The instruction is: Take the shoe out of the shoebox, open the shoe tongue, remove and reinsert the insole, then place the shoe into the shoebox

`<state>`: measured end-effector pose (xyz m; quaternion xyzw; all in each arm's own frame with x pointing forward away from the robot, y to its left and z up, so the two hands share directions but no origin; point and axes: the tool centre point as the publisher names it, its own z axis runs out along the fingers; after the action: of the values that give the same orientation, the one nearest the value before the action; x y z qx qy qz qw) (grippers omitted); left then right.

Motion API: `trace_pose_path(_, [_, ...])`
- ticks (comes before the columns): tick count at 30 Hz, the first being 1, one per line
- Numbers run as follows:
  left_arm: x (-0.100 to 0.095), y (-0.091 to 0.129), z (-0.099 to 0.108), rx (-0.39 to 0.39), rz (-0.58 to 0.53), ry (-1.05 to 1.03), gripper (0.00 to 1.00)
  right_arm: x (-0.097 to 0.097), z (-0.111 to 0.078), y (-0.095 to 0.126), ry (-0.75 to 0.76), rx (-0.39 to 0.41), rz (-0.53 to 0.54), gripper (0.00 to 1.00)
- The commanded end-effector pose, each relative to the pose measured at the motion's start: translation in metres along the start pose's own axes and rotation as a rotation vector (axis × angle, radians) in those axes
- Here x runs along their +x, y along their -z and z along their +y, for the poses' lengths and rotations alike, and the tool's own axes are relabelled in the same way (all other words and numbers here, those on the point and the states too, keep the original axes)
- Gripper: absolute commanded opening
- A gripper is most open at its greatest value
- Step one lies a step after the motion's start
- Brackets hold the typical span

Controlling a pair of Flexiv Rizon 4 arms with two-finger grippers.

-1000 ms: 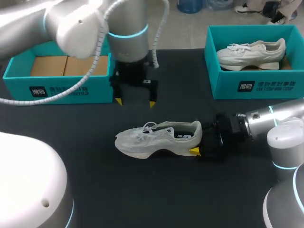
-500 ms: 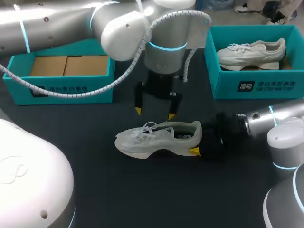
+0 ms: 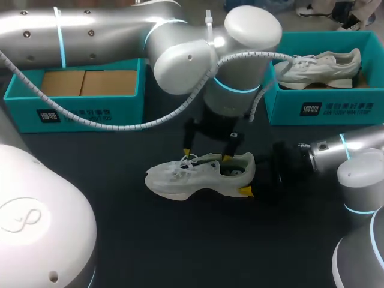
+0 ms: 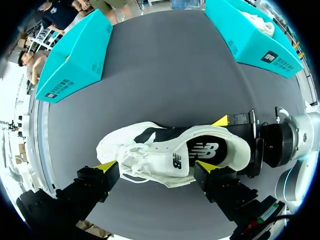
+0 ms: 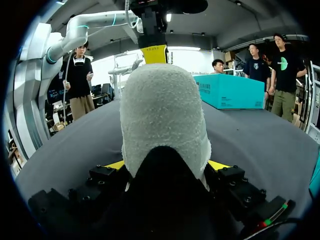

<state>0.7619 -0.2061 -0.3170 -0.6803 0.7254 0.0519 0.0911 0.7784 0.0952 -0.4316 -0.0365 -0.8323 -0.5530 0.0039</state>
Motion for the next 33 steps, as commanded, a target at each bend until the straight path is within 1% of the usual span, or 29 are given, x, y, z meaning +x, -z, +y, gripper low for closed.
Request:
trace_pose_path(1, [0.004,-0.011,0.002,0.019,-0.027,0.016,1.0,0.001,-0.003,-0.004,0.0,0.001,-0.003,0.0])
trace_pose_path(5, [0.005,-0.016,0.004,0.032,-0.051,0.03,1.0,0.001,-0.003,-0.004,0.0,0.001,-0.003,0.0])
trace_pose_path(9, [0.008,-0.026,0.003,0.055,-0.077,0.057,1.0,0.001,-0.003,-0.004,0.0,0.001,-0.003,0.0])
trace_pose_path(11, [0.011,-0.03,0.003,0.045,-0.083,0.067,1.0,0.001,-0.003,-0.004,0.0,0.001,-0.003,0.0])
trace_pose_path(16, [0.017,-0.035,0.005,0.049,-0.085,0.074,1.0,0.001,-0.003,-0.004,0.0,0.001,-0.003,0.0])
trace_pose_path(22, [0.023,-0.035,0.003,0.049,-0.067,0.09,1.0,0.001,-0.003,-0.004,0.0,0.001,-0.003,0.0])
trace_pose_path(24, [0.024,-0.033,0.002,0.06,-0.071,0.095,1.0,0.001,-0.003,-0.004,0.0,0.001,-0.003,0.0])
trace_pose_path(26, [0.024,-0.032,0.002,0.062,-0.078,0.096,1.0,0.001,-0.003,-0.004,0.0,0.001,-0.003,0.0])
trace_pose_path(29, [0.024,-0.038,0.002,0.055,-0.1,0.096,1.0,0.001,-0.003,-0.004,0.0,0.001,-0.003,0.0])
trace_pose_path(33, [0.018,-0.046,0.004,0.043,-0.125,0.096,1.0,0.001,-0.003,-0.004,0.0,0.001,-0.003,0.0])
